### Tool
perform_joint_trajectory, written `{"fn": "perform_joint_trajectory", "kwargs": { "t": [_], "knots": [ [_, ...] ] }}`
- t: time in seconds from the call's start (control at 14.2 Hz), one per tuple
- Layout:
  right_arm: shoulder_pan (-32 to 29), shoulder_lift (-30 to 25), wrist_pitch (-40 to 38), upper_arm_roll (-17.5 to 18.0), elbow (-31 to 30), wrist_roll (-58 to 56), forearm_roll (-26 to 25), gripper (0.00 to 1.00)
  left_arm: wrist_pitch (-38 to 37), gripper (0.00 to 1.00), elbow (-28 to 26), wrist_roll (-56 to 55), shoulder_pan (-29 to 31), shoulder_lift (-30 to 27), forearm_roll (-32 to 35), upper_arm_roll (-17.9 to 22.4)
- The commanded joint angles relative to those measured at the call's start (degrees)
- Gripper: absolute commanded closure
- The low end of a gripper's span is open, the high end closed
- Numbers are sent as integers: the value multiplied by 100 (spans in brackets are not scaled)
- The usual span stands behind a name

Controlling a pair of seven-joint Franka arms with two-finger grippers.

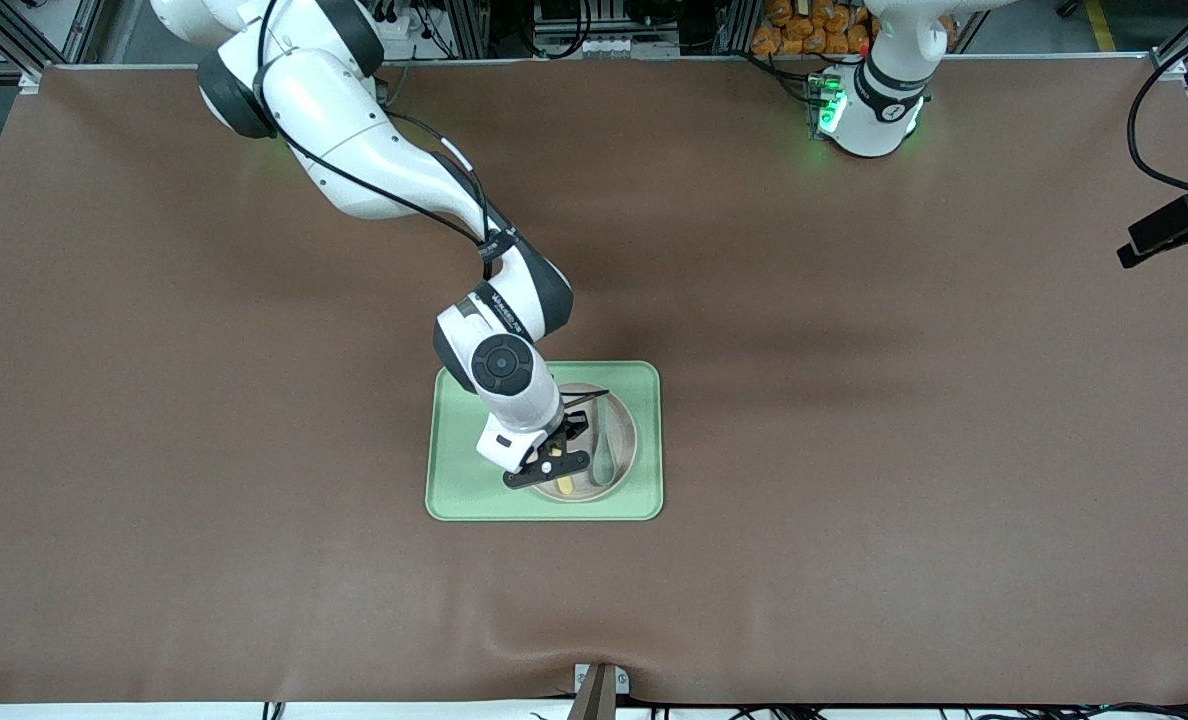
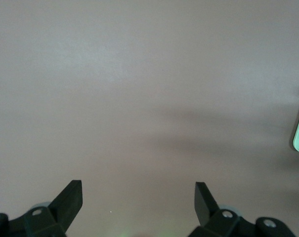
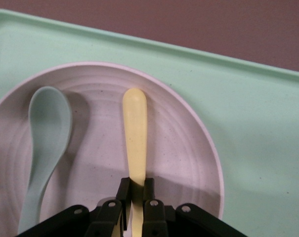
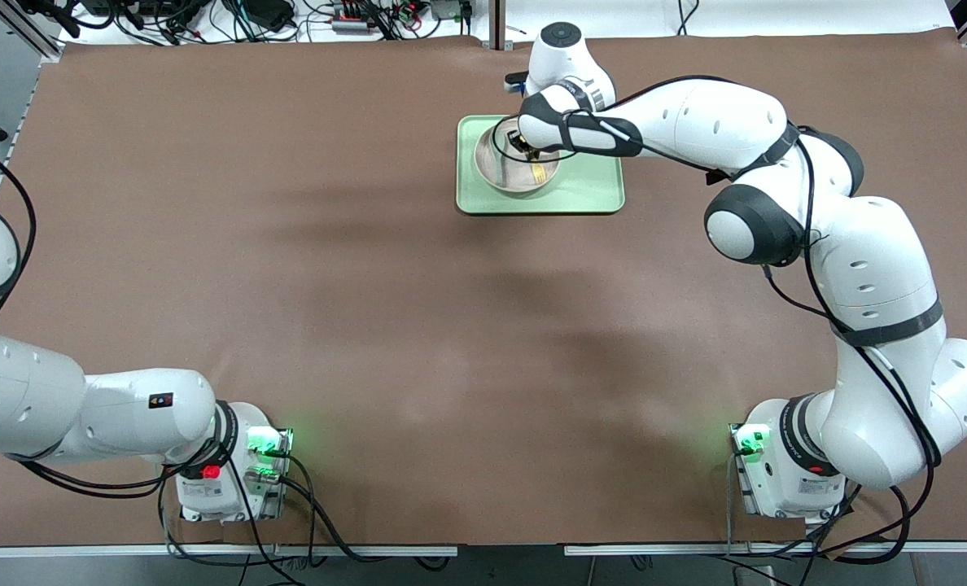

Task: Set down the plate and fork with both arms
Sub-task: 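Lift the fork with the right gripper and move it beside the plate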

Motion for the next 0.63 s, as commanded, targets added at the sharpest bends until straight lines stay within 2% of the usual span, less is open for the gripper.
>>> {"fn": "perform_joint_trajectory", "kwargs": {
  "t": [0.0,0.21,0.56],
  "knots": [
    [-49,-31,-227,37,156,204,-11,100,-99,0,-99,97,-2,-169,116,-98],
    [-58,-127,-491,55,244,213,104,100,-107,0,-134,97,-2,-239,108,-256],
    [-409,-338,-544,46,236,196,648,100,-160,0,-161,97,7,-310,108,-371]
  ]
}}
